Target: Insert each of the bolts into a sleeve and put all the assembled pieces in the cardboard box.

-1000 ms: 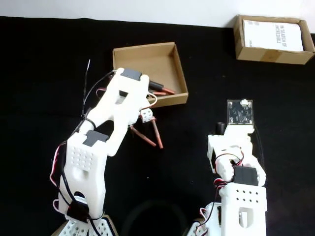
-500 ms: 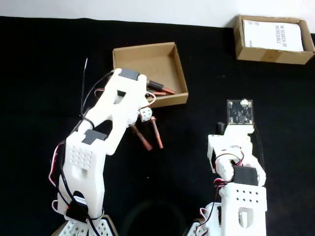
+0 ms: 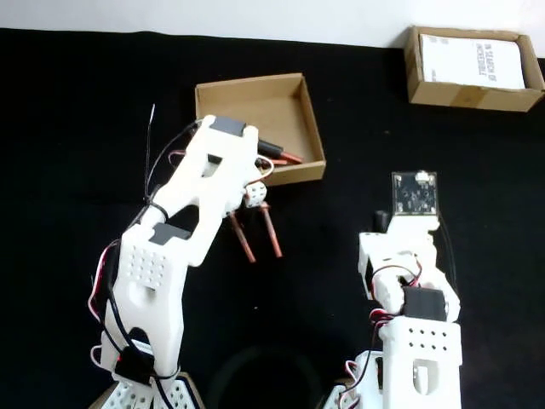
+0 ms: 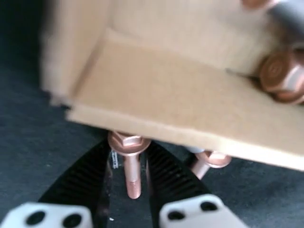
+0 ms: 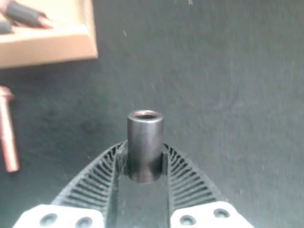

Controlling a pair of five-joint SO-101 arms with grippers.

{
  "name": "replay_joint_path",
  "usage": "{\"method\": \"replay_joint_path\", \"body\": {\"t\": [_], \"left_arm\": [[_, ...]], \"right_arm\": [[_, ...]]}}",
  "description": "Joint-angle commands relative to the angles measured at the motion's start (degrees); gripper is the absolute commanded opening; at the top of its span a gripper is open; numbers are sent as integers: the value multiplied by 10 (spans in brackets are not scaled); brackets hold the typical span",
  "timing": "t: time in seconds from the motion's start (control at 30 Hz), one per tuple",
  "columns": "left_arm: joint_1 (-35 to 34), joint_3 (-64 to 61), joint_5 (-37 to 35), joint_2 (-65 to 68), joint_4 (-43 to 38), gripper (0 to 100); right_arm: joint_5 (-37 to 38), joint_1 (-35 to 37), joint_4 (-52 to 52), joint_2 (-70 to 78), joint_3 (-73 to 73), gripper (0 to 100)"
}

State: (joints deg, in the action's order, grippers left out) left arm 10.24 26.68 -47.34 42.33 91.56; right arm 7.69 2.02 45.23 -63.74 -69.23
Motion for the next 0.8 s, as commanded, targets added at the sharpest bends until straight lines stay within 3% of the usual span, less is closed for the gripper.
{"method": "replay_joint_path", "body": {"t": [0.0,0.1,0.2,0.5,0.6,0.77], "left_arm": [[-4,103,48,-70,63,8],[15,183,110,-126,88,8],[28,230,174,-197,90,8],[44,230,285,-376,91,8],[44,186,324,-417,91,8],[65,100,348,-502,90,8]], "right_arm": [[-58,21,22,-18,80,8],[-143,44,71,-56,134,8],[-175,81,103,-125,148,8],[-172,182,158,-387,-10,8],[-169,185,109,-416,-59,8],[-85,185,14,-407,-133,8]]}}
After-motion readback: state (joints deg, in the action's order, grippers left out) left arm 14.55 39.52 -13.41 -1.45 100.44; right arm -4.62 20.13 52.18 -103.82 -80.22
